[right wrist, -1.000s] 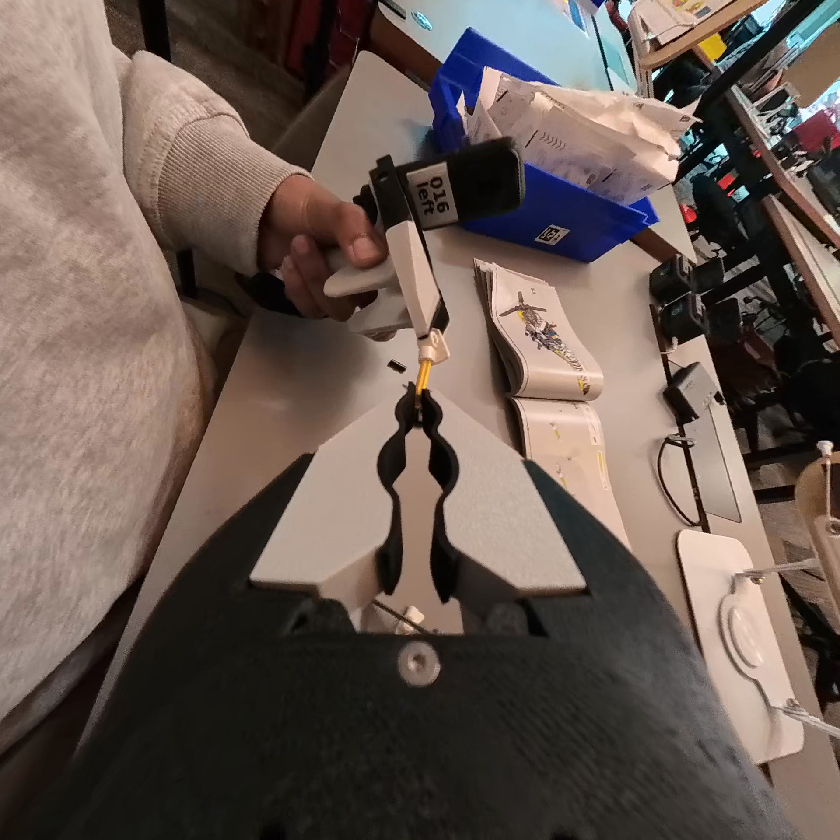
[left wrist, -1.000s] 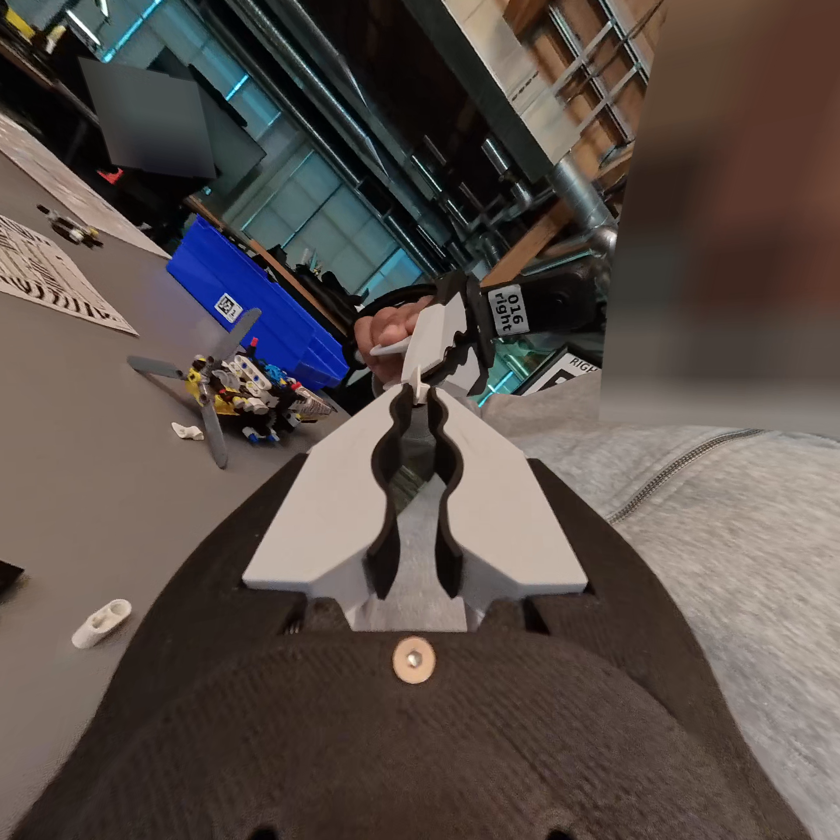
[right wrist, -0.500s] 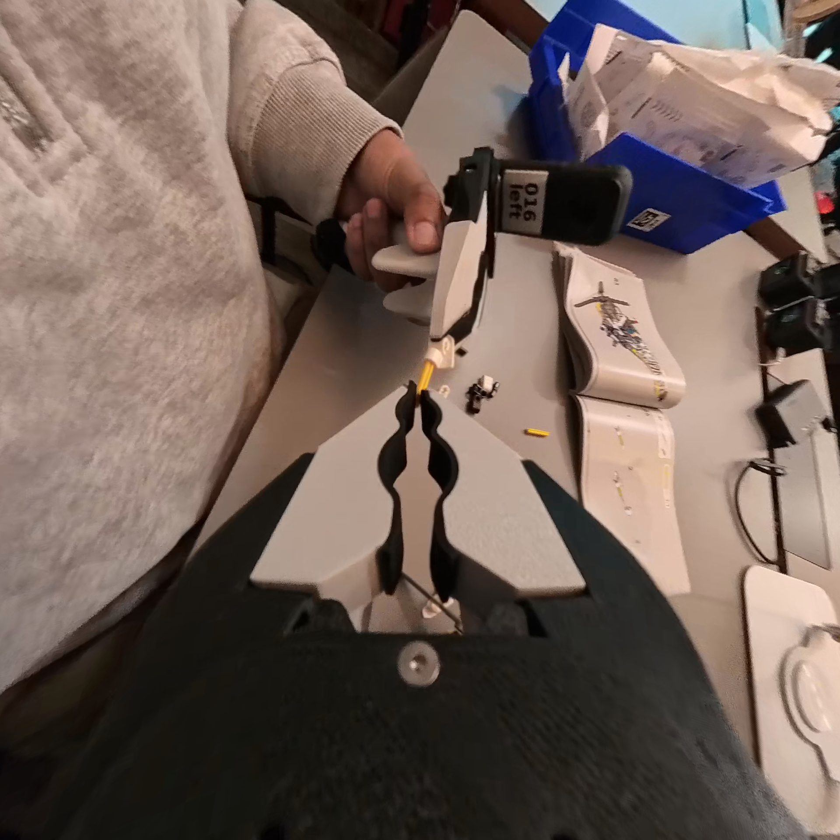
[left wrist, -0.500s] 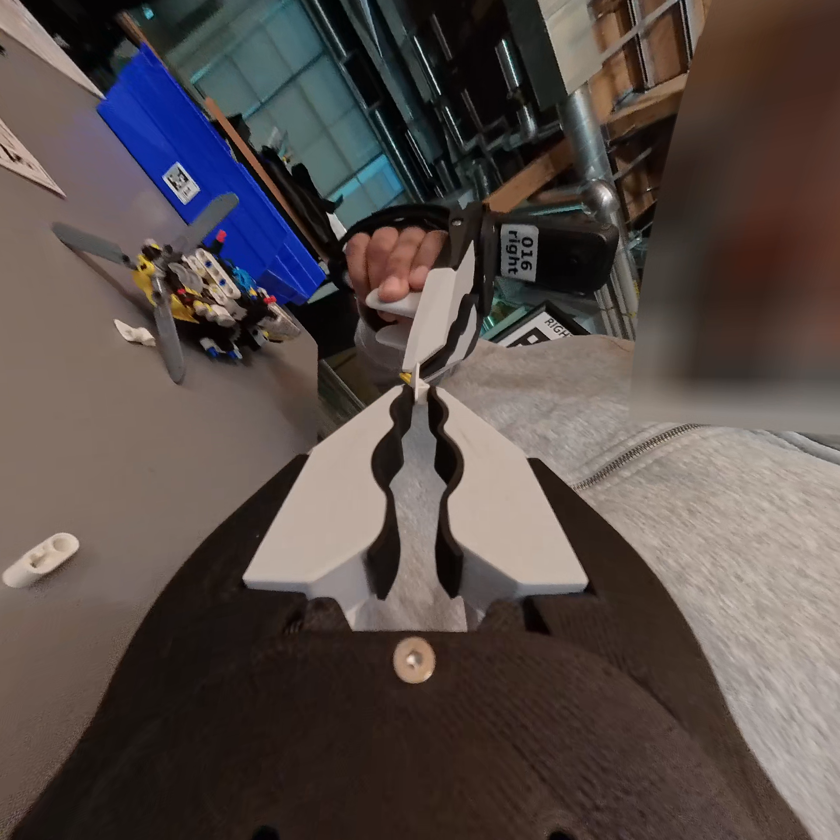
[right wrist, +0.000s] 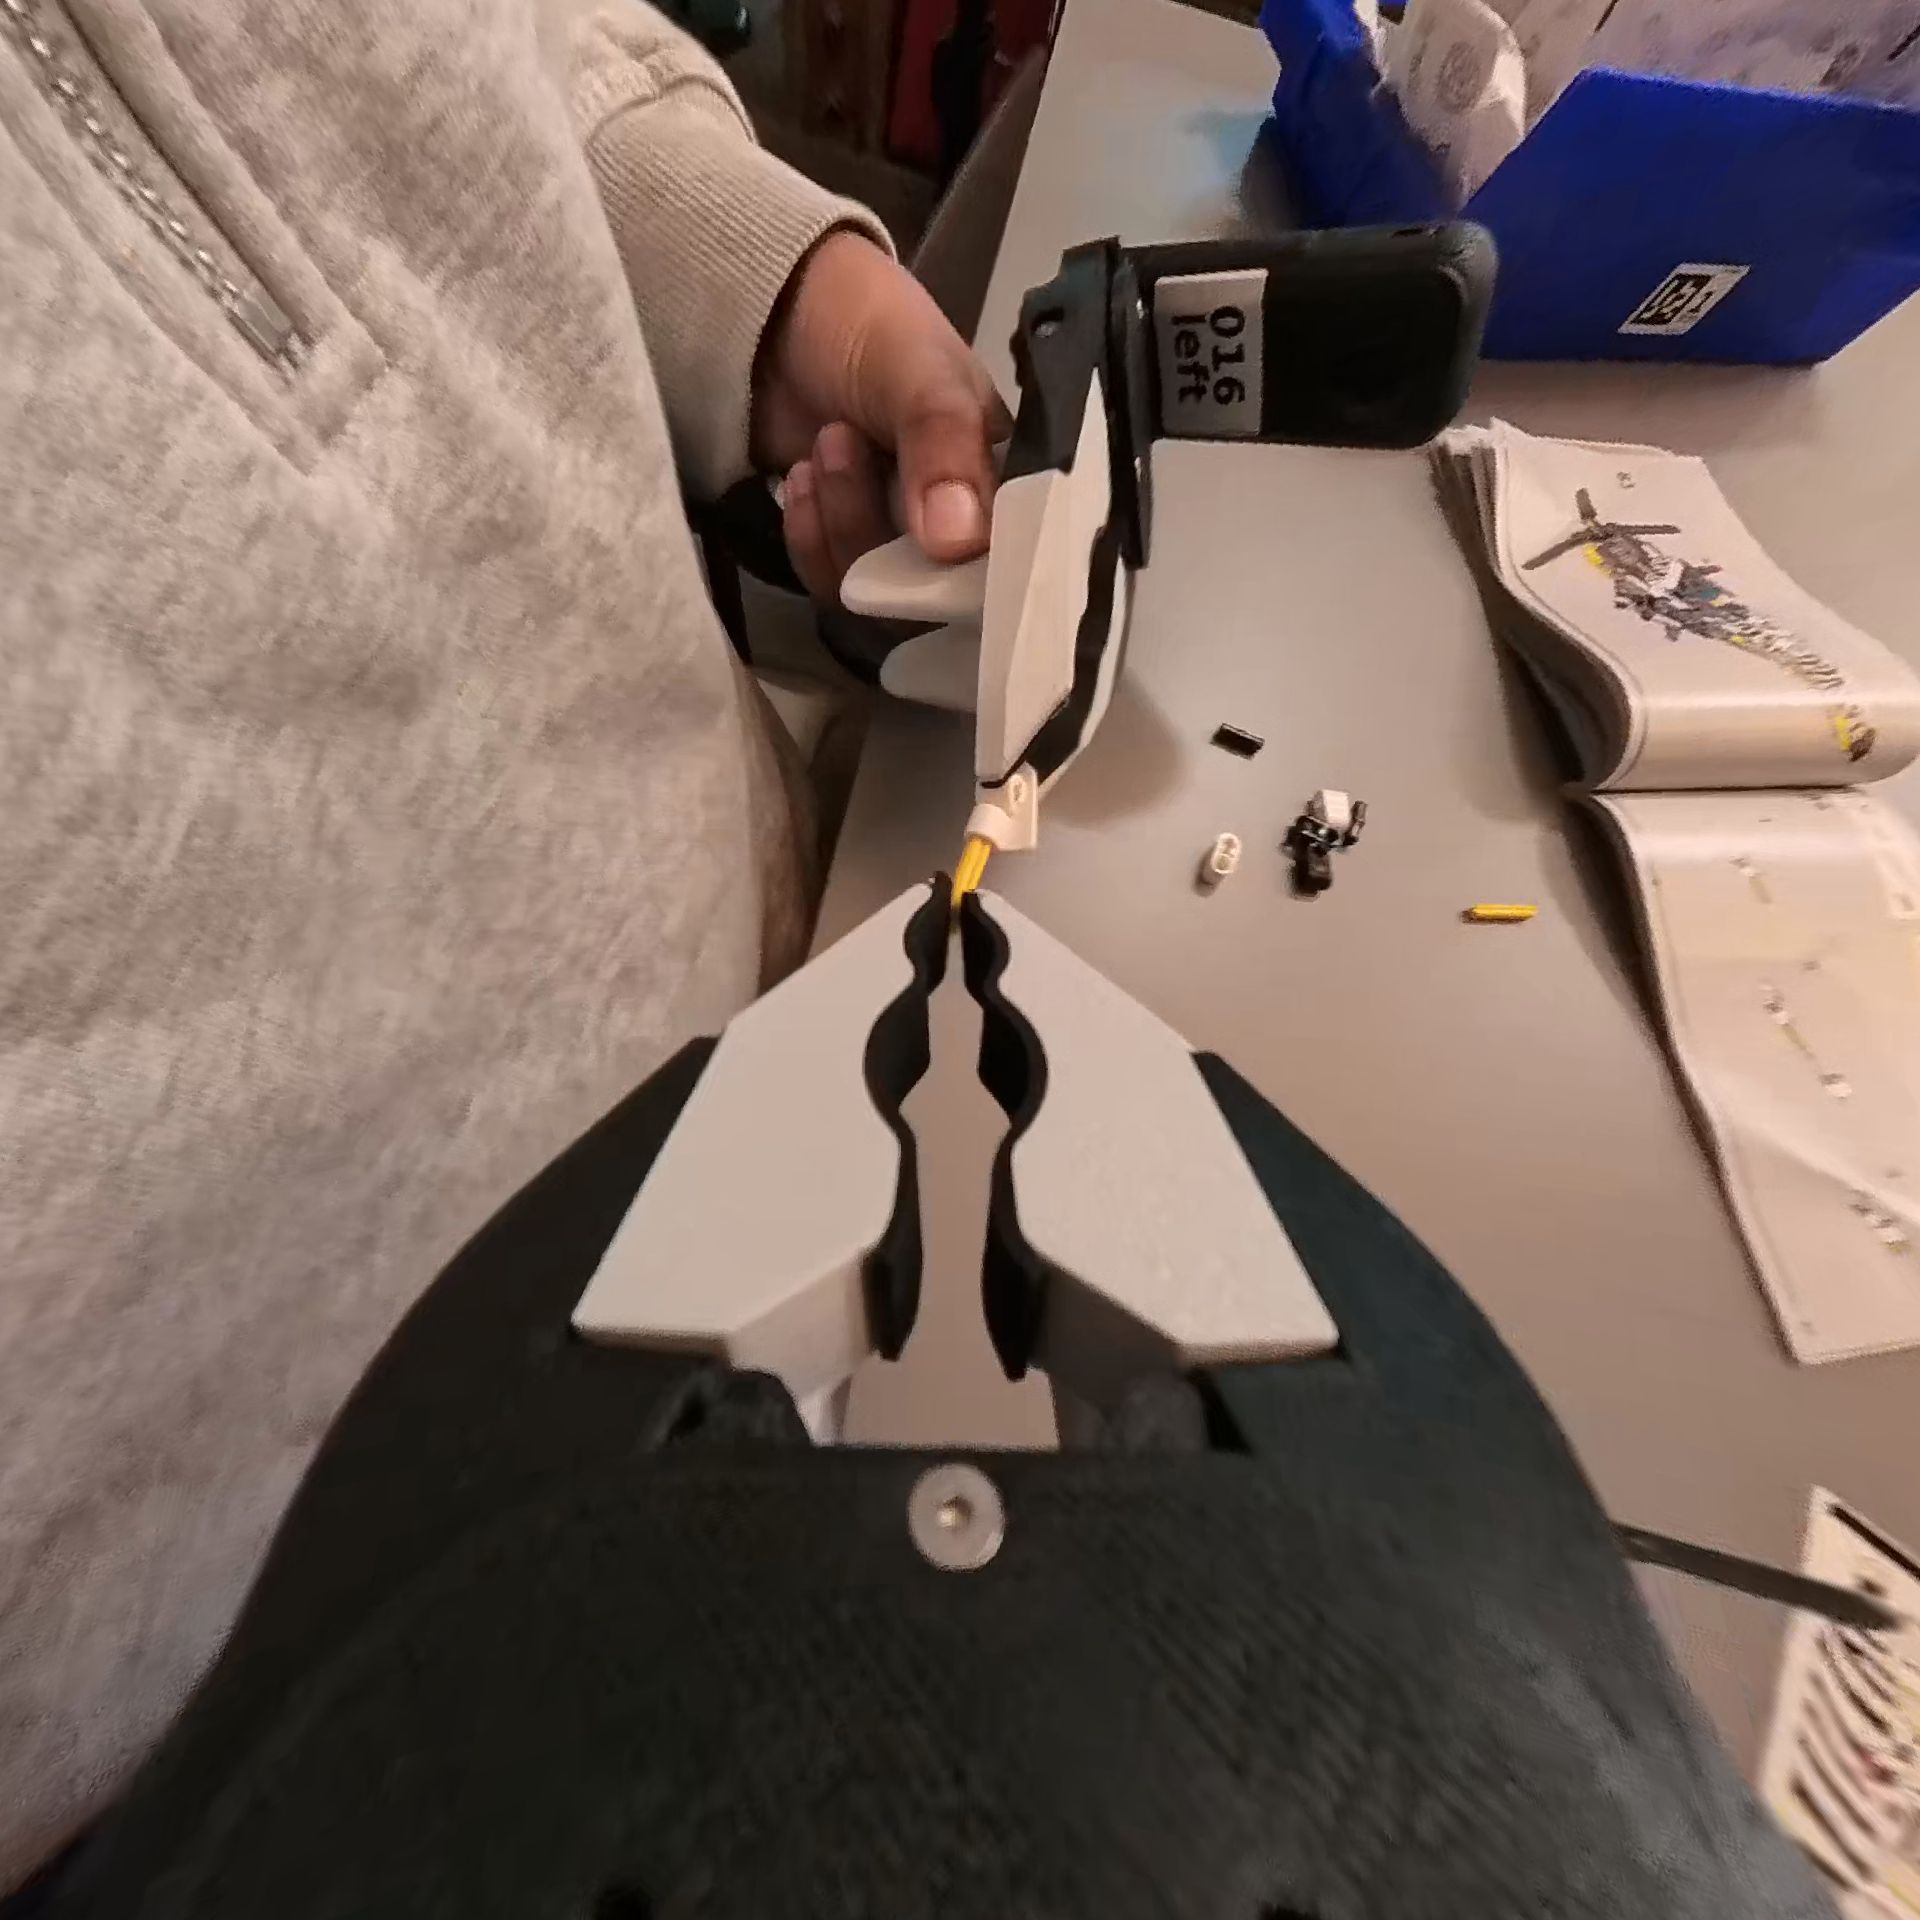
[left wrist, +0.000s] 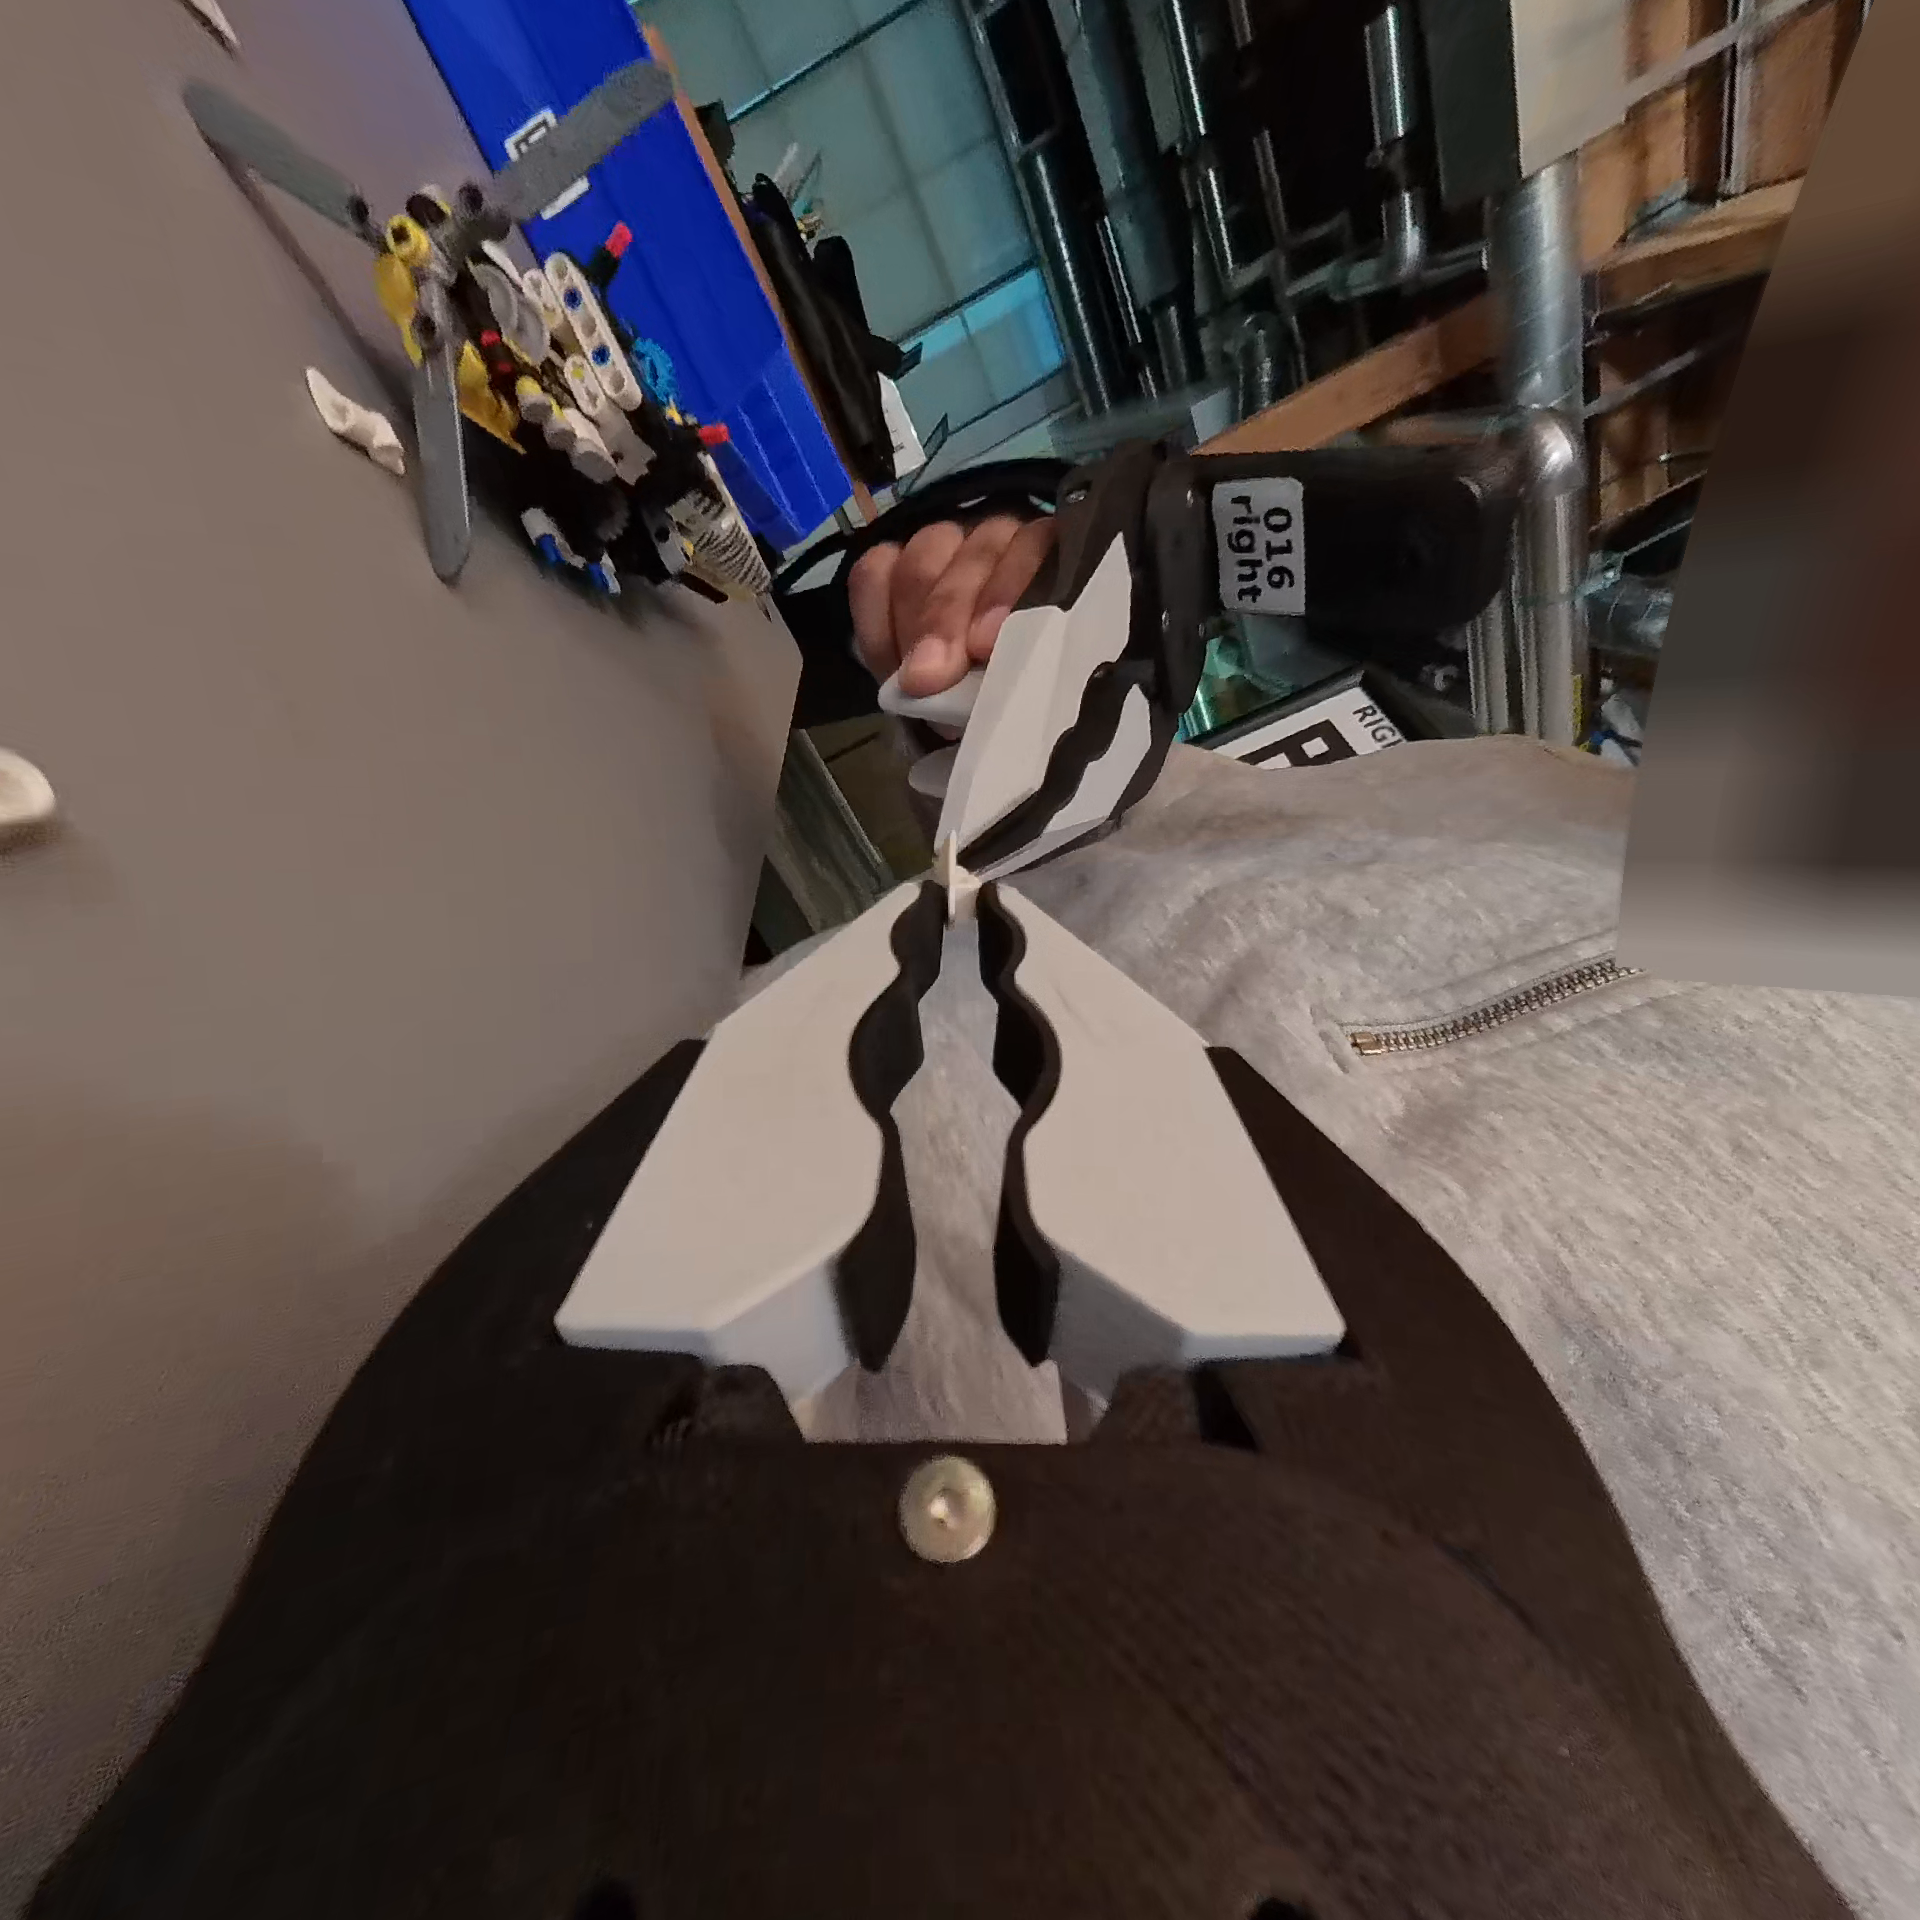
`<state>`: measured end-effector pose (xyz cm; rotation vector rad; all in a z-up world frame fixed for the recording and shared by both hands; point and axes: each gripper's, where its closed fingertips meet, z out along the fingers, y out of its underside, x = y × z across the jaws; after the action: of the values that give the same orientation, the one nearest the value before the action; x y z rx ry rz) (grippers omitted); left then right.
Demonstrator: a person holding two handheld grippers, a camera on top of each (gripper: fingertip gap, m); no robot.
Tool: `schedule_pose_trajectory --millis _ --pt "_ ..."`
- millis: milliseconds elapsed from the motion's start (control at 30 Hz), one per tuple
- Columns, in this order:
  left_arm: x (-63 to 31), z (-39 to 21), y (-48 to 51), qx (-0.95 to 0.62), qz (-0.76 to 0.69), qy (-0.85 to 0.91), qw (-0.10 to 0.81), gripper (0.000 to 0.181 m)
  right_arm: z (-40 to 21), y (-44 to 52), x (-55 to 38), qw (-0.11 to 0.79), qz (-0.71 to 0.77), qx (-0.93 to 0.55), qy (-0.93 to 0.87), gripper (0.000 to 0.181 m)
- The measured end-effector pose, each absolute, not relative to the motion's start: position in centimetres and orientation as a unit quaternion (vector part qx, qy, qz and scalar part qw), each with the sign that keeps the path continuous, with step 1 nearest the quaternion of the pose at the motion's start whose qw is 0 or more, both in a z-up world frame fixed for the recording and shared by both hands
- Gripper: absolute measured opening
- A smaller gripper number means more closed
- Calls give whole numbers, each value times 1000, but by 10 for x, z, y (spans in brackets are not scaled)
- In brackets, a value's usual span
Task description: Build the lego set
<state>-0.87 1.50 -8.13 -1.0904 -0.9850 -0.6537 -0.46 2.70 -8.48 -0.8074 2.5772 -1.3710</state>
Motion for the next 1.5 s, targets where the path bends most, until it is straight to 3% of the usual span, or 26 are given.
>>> schedule_pose_trajectory --millis 400,567,733,867,1033,1300,1500 --pt "24 -87 25 -405 -344 -489 692 3 -87 35 27 74 -514 -185 834 0" --pt "37 -90 57 -456 -376 -463 660 4 -79 30 38 89 -537 -191 817 0" --pt "22 -89 40 -439 -345 -486 672 3 -60 29 17 29 -557 -182 810 0" --pt "14 -82 29 -407 -334 -480 702 3 -56 44 -10 99 -578 -89 805 0" --pt "6 -76 25 -371 -340 -475 721 3 -63 43 0 152 -586 -68 793 20" --pt "6 -71 25 -365 -350 -468 725 3 -70 34 7 93 -577 -119 803 3" --pt "6 -72 26 -363 -352 -469 724 3 -71 35 8 76 -568 -137 808 2"
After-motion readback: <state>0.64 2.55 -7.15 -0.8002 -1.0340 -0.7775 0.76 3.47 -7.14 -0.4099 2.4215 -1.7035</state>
